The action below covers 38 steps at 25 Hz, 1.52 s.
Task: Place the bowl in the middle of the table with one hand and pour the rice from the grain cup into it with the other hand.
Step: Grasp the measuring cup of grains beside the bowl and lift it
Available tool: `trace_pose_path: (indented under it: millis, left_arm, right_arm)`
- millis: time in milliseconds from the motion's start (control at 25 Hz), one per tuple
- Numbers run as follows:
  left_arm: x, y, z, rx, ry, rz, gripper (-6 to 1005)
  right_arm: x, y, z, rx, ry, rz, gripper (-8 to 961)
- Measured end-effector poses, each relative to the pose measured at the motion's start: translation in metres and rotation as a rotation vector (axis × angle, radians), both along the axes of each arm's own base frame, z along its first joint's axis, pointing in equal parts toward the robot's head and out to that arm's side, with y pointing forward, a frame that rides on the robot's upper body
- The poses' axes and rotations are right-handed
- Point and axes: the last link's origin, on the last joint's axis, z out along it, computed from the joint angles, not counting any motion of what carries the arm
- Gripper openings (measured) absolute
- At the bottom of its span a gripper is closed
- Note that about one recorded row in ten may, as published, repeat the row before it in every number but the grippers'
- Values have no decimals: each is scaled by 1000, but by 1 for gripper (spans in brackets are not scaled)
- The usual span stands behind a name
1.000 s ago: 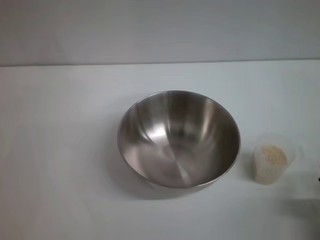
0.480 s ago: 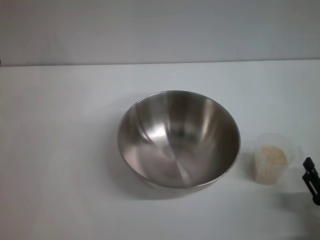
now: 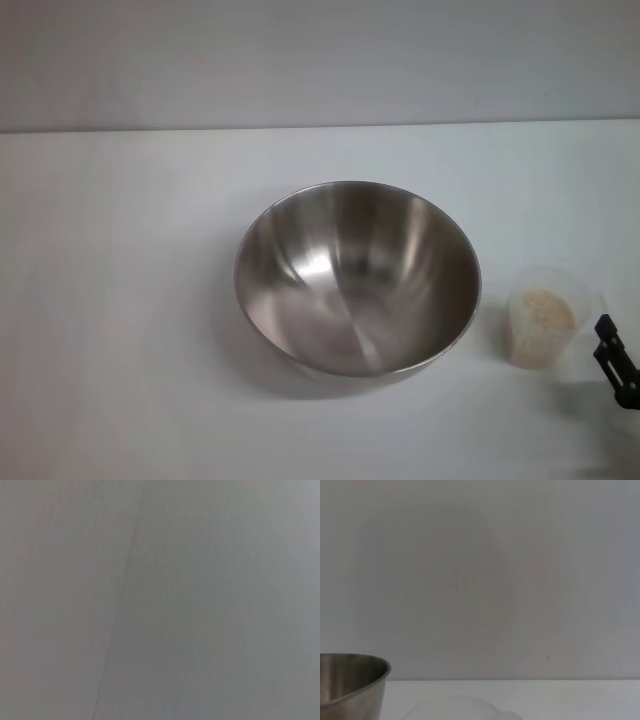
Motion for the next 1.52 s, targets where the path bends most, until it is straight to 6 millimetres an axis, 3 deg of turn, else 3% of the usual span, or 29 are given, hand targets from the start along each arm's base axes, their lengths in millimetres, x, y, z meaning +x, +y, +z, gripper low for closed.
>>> trace_pose_path:
  millis: [1520]
  left_arm:
    - [2,-1,2,16,2,-14,176]
  right_arm:
    - [-3,21,-2,-25,-12,1,669]
